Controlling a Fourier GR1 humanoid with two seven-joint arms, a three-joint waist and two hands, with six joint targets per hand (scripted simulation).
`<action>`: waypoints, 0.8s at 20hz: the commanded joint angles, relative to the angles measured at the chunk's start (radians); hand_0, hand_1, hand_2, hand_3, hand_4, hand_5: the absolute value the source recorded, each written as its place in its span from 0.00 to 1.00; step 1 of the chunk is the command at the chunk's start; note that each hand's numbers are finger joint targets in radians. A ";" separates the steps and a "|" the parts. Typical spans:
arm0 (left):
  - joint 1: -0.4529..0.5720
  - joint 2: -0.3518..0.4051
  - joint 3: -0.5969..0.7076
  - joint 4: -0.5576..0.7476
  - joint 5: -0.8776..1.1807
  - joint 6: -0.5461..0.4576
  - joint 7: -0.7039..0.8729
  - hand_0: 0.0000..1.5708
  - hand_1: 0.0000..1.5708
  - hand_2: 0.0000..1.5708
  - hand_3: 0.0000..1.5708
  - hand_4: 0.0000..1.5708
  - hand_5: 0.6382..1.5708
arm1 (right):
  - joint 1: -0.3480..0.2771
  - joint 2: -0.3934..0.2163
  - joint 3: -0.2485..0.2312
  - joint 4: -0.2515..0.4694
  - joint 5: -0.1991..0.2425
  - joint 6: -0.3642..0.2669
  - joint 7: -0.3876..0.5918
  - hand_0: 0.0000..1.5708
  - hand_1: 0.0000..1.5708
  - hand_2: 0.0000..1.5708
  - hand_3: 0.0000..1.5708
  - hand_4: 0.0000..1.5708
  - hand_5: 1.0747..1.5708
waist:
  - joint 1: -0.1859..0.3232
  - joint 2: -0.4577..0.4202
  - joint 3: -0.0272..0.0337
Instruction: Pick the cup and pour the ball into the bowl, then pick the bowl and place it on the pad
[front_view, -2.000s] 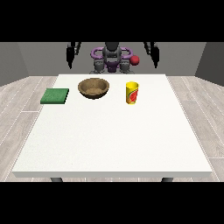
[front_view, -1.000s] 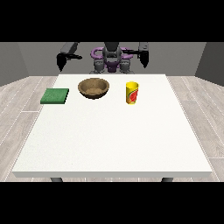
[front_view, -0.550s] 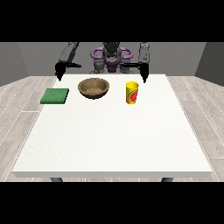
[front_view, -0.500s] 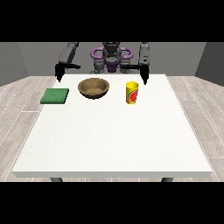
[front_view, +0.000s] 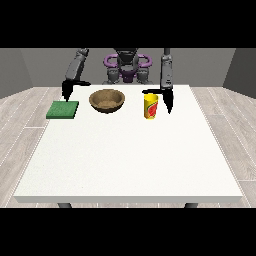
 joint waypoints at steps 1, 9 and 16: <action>-0.062 0.016 0.036 0.120 0.012 -0.005 -0.055 0.00 0.00 0.00 0.00 0.00 0.82 | -0.026 -0.022 -0.004 0.065 0.008 0.024 -0.033 0.00 0.00 0.00 0.00 0.00 0.95 | -0.012 0.010 0.0000; -0.136 0.039 0.093 0.279 0.028 0.010 -0.170 0.00 0.00 0.00 0.00 0.00 0.81 | -0.019 -0.003 0.017 0.069 0.030 0.022 -0.102 0.00 0.00 0.00 0.00 0.00 0.95 | -0.059 0.063 -0.0005; -0.142 0.021 0.089 0.234 -0.044 0.204 -0.226 0.86 0.86 1.00 1.00 0.71 0.99 | -0.094 -0.117 -0.026 0.104 -0.012 0.098 -0.102 0.00 0.00 0.00 0.00 0.00 0.94 | -0.122 0.158 0.0005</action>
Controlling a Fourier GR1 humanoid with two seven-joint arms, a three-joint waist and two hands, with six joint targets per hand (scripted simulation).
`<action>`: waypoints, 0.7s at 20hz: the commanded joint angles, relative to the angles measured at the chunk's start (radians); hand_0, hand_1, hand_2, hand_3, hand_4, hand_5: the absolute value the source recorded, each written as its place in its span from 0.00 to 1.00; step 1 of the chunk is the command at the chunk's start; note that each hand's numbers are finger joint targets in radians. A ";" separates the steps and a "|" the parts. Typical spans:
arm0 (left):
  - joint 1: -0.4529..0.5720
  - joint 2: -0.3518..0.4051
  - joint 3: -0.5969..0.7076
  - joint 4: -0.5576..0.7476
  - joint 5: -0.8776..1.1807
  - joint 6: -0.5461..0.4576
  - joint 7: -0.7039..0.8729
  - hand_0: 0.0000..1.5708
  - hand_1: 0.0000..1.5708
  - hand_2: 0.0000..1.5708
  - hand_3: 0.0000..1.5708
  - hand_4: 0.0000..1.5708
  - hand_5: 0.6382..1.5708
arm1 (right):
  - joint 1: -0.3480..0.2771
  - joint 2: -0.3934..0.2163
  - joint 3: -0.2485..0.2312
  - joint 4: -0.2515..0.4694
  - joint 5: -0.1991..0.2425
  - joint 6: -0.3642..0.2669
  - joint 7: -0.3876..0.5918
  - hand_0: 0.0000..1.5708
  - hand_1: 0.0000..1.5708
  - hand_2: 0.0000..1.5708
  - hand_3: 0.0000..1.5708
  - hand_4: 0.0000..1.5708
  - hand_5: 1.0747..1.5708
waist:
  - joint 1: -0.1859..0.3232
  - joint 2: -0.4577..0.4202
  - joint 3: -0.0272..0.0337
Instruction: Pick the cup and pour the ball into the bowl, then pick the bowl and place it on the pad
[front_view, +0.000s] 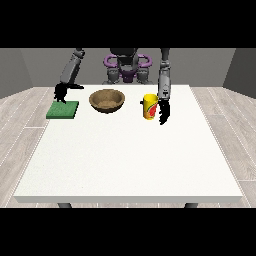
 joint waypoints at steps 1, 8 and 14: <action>-0.032 -0.002 0.042 0.070 -0.024 0.122 -0.071 0.88 0.88 1.00 1.00 0.73 0.97 | -0.006 -0.033 -0.017 -0.010 -0.014 0.034 -0.029 0.00 0.00 0.00 0.00 0.00 0.94 | -0.064 0.098 -0.0102; 0.046 -0.042 -0.021 -0.061 -0.114 0.283 0.061 0.88 0.88 1.00 1.00 0.78 0.96 | -0.068 -0.104 -0.035 0.054 -0.050 0.067 0.051 0.00 0.00 0.14 0.00 0.11 0.96 | -0.098 0.031 -0.0081; 0.000 0.069 -0.171 -0.072 -0.387 0.454 0.320 0.89 0.89 1.00 1.00 0.79 0.96 | -0.107 -0.068 0.014 0.164 -0.016 0.065 0.091 0.00 0.00 0.15 0.11 0.17 0.96 | -0.109 -0.123 -0.0052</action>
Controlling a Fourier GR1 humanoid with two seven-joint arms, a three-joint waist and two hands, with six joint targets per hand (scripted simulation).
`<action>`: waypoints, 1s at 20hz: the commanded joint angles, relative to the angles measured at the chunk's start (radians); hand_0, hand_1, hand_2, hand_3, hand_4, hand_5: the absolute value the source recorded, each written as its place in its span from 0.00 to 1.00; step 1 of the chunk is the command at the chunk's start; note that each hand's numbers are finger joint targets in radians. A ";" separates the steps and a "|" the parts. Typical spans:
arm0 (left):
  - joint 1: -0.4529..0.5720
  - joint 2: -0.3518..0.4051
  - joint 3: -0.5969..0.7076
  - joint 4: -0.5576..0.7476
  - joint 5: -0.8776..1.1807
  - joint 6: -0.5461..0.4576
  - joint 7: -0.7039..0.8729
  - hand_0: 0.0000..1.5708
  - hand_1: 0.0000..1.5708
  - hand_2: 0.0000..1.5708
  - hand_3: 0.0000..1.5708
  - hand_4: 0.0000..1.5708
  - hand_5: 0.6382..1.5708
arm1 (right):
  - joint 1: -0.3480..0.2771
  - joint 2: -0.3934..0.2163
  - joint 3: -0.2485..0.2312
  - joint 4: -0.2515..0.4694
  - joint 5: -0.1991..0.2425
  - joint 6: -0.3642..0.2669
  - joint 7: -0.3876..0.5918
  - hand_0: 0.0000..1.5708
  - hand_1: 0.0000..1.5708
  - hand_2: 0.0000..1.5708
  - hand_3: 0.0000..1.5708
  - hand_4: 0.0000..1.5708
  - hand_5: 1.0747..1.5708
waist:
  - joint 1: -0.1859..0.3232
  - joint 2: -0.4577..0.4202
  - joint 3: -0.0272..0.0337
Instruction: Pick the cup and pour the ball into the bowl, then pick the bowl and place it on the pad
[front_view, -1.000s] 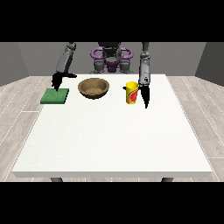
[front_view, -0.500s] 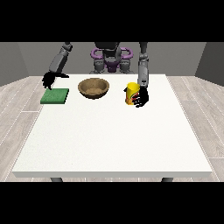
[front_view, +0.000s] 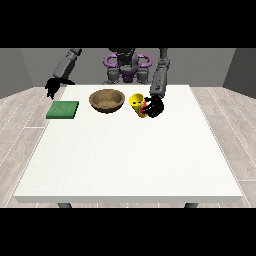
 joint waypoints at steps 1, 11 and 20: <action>-0.042 0.051 -0.108 0.038 -0.187 0.101 0.188 0.89 0.89 1.00 1.00 0.79 0.96 | -0.056 0.027 0.011 0.067 0.007 -0.020 0.041 0.00 0.00 0.22 0.13 0.17 0.96 | 0.000 -0.090 -0.0039; -0.052 0.032 -0.416 0.190 -0.707 0.160 0.556 0.89 0.89 1.00 1.00 0.67 0.99 | -0.051 0.041 -0.004 0.214 0.014 -0.048 0.091 0.00 0.00 0.14 0.12 0.22 0.96 | 0.081 -0.302 -0.0021; -0.241 -0.101 -0.595 0.122 -0.989 -0.140 0.841 0.81 0.81 1.00 0.98 0.56 0.96 | 0.036 -0.062 -0.090 0.384 0.007 -0.033 -0.034 0.00 0.00 0.19 0.14 0.25 0.94 | 0.275 -0.363 -0.0058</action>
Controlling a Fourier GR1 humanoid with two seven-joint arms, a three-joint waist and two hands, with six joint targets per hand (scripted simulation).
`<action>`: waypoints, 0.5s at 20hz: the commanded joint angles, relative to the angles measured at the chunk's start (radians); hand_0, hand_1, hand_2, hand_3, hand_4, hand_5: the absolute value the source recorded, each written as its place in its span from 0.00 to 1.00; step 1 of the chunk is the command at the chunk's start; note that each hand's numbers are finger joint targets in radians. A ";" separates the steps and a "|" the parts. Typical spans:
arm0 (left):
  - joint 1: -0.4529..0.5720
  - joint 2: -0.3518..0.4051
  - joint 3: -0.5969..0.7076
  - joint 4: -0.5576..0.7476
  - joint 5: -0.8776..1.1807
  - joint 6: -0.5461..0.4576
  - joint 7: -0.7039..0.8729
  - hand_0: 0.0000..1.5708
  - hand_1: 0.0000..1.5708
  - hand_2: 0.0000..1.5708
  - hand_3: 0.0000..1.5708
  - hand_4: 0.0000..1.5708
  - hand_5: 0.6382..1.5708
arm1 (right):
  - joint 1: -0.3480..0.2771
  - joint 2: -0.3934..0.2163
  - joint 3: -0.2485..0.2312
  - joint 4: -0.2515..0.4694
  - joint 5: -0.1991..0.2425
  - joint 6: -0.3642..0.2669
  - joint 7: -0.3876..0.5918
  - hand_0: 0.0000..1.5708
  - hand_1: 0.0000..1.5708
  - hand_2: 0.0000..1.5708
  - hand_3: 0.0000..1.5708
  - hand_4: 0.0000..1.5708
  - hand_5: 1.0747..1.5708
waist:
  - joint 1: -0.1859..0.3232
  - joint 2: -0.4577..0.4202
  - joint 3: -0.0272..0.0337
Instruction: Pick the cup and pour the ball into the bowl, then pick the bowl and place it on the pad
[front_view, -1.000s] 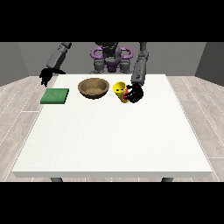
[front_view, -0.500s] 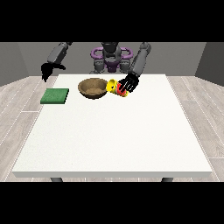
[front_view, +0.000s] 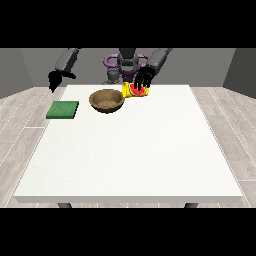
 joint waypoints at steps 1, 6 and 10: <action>-0.055 -0.065 -0.087 -0.059 -0.109 -0.149 0.092 0.77 0.77 1.00 0.97 0.56 0.96 | 0.062 -0.037 -0.044 0.088 -0.012 0.017 -0.074 0.00 0.00 0.18 0.14 0.25 0.94 | 0.092 -0.032 -0.0013; -0.071 -0.127 -0.162 -0.110 -0.180 -0.277 0.193 0.11 0.11 1.00 0.91 0.55 0.95 | 0.054 -0.078 -0.047 0.113 -0.010 0.060 -0.102 0.00 0.00 0.14 0.19 0.27 0.94 | 0.097 -0.020 -0.0021; -0.096 -0.124 -0.186 -0.159 -0.250 -0.359 0.164 0.00 0.00 1.00 0.97 0.51 0.96 | 0.081 -0.092 -0.069 0.145 -0.022 0.040 -0.110 0.00 0.00 0.19 0.23 0.26 0.93 | 0.145 -0.048 -0.0021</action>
